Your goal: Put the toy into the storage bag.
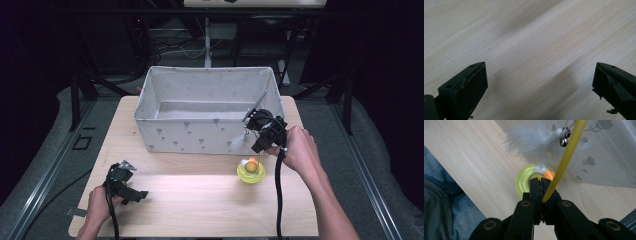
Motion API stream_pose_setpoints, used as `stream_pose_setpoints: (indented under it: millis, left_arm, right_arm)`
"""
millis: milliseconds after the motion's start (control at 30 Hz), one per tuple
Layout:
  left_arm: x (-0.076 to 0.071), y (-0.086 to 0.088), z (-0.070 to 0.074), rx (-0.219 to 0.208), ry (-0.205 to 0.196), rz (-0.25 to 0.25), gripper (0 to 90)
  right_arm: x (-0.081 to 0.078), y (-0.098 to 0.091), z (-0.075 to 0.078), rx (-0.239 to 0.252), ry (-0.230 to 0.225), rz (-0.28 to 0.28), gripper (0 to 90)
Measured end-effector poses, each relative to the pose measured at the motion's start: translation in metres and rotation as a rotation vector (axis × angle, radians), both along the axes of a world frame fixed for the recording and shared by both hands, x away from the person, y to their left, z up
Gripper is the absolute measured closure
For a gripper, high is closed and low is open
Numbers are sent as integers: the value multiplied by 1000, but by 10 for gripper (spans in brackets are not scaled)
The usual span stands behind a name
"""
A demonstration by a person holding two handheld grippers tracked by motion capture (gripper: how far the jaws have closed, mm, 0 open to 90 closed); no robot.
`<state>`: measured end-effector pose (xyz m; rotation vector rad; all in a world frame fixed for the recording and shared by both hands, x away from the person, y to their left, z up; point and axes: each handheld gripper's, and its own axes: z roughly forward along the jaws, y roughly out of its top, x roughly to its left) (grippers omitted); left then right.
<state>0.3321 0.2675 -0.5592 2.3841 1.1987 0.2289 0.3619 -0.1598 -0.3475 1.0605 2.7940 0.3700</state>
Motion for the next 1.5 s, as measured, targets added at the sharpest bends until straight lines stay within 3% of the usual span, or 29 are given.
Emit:
stream_pose_setpoints:
  millis: [533,1500]
  left_arm:
    - [0,0,0,0,-2,-3,0]
    - [0,0,-1,2,-4,-2,0]
  right_arm:
    - [9,-4,23,35,-4,-13,885]
    - [12,-4,61,41,-19,15,885]
